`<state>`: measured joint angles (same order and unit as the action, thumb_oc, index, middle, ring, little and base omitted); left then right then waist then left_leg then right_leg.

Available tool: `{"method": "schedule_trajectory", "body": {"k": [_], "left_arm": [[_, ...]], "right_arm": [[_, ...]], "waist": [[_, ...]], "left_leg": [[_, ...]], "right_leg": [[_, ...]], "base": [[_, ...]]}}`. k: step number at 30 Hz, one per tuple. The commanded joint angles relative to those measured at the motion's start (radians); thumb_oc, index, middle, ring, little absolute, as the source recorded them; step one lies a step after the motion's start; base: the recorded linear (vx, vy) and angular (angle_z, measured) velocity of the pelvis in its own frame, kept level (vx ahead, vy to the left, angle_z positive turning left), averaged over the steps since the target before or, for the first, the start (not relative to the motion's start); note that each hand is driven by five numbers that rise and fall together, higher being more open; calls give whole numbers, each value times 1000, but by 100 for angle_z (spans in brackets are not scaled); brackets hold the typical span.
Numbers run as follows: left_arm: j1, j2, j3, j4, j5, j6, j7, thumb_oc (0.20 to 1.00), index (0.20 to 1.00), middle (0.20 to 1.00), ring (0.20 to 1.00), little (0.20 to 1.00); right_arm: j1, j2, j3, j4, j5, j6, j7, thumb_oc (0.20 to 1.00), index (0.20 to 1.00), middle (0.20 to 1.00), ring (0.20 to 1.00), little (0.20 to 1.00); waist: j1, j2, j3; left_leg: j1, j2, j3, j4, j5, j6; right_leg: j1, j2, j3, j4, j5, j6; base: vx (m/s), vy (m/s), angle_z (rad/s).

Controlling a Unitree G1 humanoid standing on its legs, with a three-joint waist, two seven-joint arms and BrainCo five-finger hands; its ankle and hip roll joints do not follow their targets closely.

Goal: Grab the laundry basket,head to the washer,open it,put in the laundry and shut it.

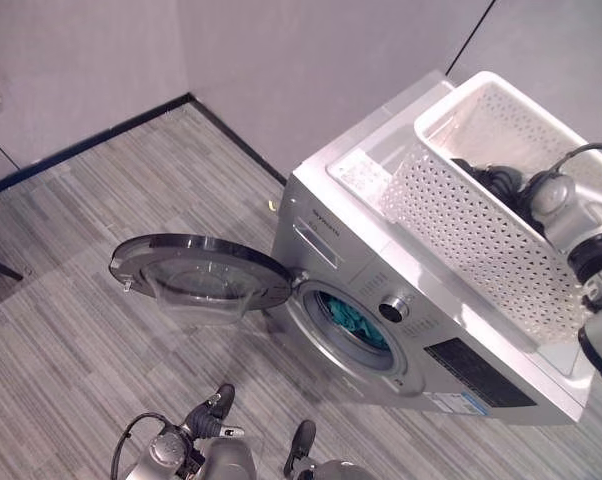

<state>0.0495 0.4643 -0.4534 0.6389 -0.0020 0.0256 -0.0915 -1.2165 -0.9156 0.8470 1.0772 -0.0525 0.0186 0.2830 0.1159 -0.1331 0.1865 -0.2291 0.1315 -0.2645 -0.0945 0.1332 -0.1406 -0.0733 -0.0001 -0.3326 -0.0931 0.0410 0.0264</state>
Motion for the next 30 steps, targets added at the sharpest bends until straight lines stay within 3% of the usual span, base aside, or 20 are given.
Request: {"method": "schedule_trajectory", "body": {"k": [1, 4, 5, 12, 18, 26, 30], "left_arm": [[-83, -4, -30, -19, -30, -32, 17, 1000, 1000, 1000, 1000, 1000], [-89, -8, -32, -15, -31, -32, 20, 1000, 1000, 1000, 1000, 1000], [-105, -16, -32, -8, -35, -29, 28, 1000, 1000, 1000, 1000, 1000], [-125, -31, -32, 35, -23, -27, 39, 1000, 1000, 1000, 1000, 1000], [-117, -31, -34, 88, -11, -38, 31, 1000, 1000, 1000, 1000, 1000], [-121, -41, -42, 146, -18, -66, 47, 1000, 1000, 1000, 1000, 1000], [-117, -38, -23, 130, -39, -66, 66, 1000, 1000, 1000, 1000, 1000]], "right_arm": [[8, -9, 74, 12, -33, 20, -16, 1000, 1000, 1000, 1000, 1000], [8, -7, 72, 18, -37, 25, -14, 1000, 1000, 1000, 1000, 1000], [-1, 3, 56, 50, -33, 33, -23, 200, 200, 200, 200, 200], [-47, 10, -42, 97, 34, 17, -117, 200, 200, 200, 200, 200], [-117, -25, -129, 77, 202, -15, -177, 200, 200, 200, 200, 200], [-237, -85, -267, -9, 551, -111, -301, 200, 200, 200, 200, 200], [-247, -94, -316, -125, 595, -139, -370, 200, 200, 200, 200, 200]], "waist": [[17, 13, 49], [12, 14, 46], [6, 14, 37], [-7, 5, 1], [-16, -11, -53], [-42, -24, -132], [-57, -19, -153]], "left_leg": [[85, 58, 80, 49, -136, 52], [83, 57, 78, 45, -133, 52], [87, 54, 80, 41, -134, 54], [120, 55, 87, 31, -148, 58], [175, 52, 105, 24, -174, 62], [244, 35, 138, 28, -215, 72], [264, 22, 147, 33, -230, 80]], "right_leg": [[-6, -91, 29, 41, -79, 52], [-8, -91, 29, 40, -79, 51], [-5, -89, 31, 36, -79, 50], [20, -88, 42, 29, -80, 51], [60, -91, 54, 27, -79, 56], [103, -109, 86, 24, -64, 73], [112, -118, 100, 32, -62, 77]], "base": [[-19, -9, 15], [0, 0, 3], [0, 0, 0], [0, 0, 0], [35, 29, -1], [17, 66, -11], [-2, 87, -15]]}}
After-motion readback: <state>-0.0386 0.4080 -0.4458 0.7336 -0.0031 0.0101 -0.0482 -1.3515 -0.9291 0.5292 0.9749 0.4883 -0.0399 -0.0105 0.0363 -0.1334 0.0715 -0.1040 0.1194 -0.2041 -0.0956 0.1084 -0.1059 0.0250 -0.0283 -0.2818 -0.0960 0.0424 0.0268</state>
